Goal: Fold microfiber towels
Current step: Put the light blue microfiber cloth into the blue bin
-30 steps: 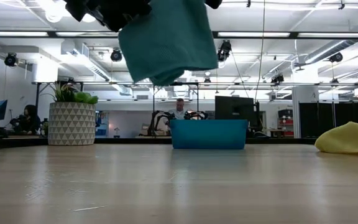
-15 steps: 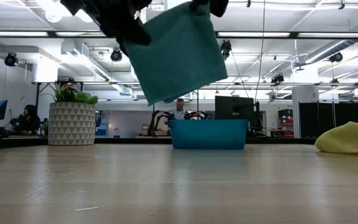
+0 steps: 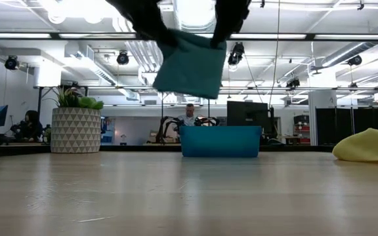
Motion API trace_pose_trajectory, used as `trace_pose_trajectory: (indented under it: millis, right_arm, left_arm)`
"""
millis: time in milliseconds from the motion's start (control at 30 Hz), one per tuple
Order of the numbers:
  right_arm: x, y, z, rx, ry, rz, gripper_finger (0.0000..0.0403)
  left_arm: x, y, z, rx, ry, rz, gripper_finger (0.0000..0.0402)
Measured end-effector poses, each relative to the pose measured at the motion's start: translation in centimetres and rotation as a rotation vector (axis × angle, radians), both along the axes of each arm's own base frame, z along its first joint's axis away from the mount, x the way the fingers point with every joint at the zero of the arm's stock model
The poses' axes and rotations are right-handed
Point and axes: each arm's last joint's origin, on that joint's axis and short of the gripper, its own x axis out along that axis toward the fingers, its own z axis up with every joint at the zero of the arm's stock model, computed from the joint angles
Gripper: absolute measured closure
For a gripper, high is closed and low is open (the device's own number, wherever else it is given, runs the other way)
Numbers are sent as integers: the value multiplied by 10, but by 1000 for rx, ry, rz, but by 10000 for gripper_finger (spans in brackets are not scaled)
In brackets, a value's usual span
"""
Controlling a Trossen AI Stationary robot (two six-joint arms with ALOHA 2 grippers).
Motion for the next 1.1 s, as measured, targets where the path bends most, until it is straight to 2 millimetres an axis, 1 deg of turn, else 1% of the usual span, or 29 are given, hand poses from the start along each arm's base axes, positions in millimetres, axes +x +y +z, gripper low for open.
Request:
trace_pose_trajectory:
  millis: [133,233,367,433,500,567,667,833,1000,1100]
  right_arm:
    - [-12,-36,5,-30,4,-12,394]
    - [-24,-62,8,-8,-4,-6,394]
    - [-39,-89,1,46,6,-24,394]
    - [-45,-97,-6,85,18,-31,394]
    - [-49,-101,-16,122,35,-32,394]
    - [-50,-100,-27,148,58,-26,394]
    - [-52,-98,-38,173,63,-22,394]
    - [-61,-92,-51,247,42,-42,394]
    - [-67,-87,-63,259,2,-52,394]
    - [-68,-86,-72,262,9,-53,394]
  left_arm:
    - [11,27,-11,-15,37,68,401]
    - [23,47,-19,0,65,84,401]
    - [42,71,-24,-24,75,91,401]
    - [51,80,-28,-40,79,96,401]
    - [59,84,-30,-53,86,92,401]
    - [65,86,-31,-65,84,77,401]
    - [73,85,-36,-97,93,63,401]
    - [75,80,-42,-214,81,77,401]
    - [76,79,-48,-237,90,82,402]
    - [79,79,-56,-271,109,102,402]
